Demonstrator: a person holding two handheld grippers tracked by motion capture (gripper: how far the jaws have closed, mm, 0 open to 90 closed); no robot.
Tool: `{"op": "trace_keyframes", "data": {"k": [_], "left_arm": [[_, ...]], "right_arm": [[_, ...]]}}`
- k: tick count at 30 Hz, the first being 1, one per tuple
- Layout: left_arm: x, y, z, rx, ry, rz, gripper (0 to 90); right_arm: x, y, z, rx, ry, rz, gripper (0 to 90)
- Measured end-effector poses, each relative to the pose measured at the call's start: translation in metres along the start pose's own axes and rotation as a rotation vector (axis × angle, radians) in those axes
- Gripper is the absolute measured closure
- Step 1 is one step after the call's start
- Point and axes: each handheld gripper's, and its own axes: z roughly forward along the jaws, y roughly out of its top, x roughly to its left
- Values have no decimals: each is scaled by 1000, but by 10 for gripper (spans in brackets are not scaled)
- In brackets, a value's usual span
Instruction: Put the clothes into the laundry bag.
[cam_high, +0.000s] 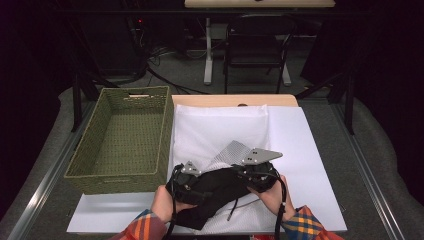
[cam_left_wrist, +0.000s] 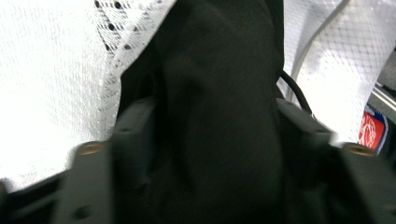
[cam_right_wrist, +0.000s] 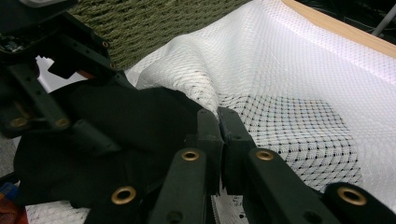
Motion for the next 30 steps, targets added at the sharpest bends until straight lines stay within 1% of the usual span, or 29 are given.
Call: {"op": "trace_keyframes", "data": {"k": [1, 3, 4, 6, 7, 9, 11, 12, 13, 14, 16, 17, 19, 20, 23, 25, 26, 27, 28, 29, 30], "left_arm": [[0, -1, -1, 2, -1, 10, 279], [-2, -3, -4, 3, 9, 10, 206], [-3, -4, -5, 9, 9, 18, 195], [-4, -7, -6, 16, 13, 11, 158], [-5, -9, -6, 11, 21, 14, 155], [-5, -10, -7, 32, 19, 16, 131], [-6, -12, -6, 47, 19, 8, 82], [-7, -13, -6, 54, 26, 13, 73], [-8, -14, -6, 55, 26, 8, 62], [-9, -15, -6, 71, 23, 8, 47], [-13, -16, -6, 87, 22, 22, 13], [-16, -15, -6, 101, 32, 37, 1], [-18, -15, -5, 105, 41, 48, 0], [-17, -15, -3, 112, 38, 53, 0], [-13, -17, 3, 137, 47, 51, 0], [-13, -18, 8, 147, 53, 46, 0], [-13, -18, 9, 146, 57, 49, 5], [-14, -19, 10, 140, 66, 53, 22], [-15, -19, 11, 135, 65, 51, 70], [-15, -19, 10, 122, 68, 65, 122], [-17, -20, 11, 117, 72, 65, 176]], "right_arm": [[0, 0, 0, -1, 0, 0, 884], [0, 0, 0, 0, 1, 0, 883], [0, 0, 0, 1, 7, 2, 883], [-1, -1, 0, 5, 11, 5, 883], [-1, -1, 0, 6, 11, 6, 883], [-2, -1, 0, 4, 8, 5, 883], [-1, -1, 0, 5, 7, 3, 883], [-1, -1, 0, 5, 7, 4, 883], [-1, -1, 0, 6, 7, 3, 883], [-2, -1, 0, 5, 6, 4, 883], [-3, -1, 0, 8, 3, 6, 883], [-3, -2, 0, 8, 2, 6, 883], [-4, -2, 1, 10, 2, 5, 883], [-4, -3, 1, 10, 2, 7, 883], [-3, -2, 1, 12, 1, 10, 883], [-3, -2, 1, 12, 1, 10, 883], [-3, -2, 1, 13, 0, 9, 883], [-2, -2, 1, 14, 1, 8, 883], [-2, -2, 2, 14, 1, 7, 883], [-2, -2, 2, 15, 2, 6, 883], [-2, -2, 2, 15, 1, 6, 883]]}}
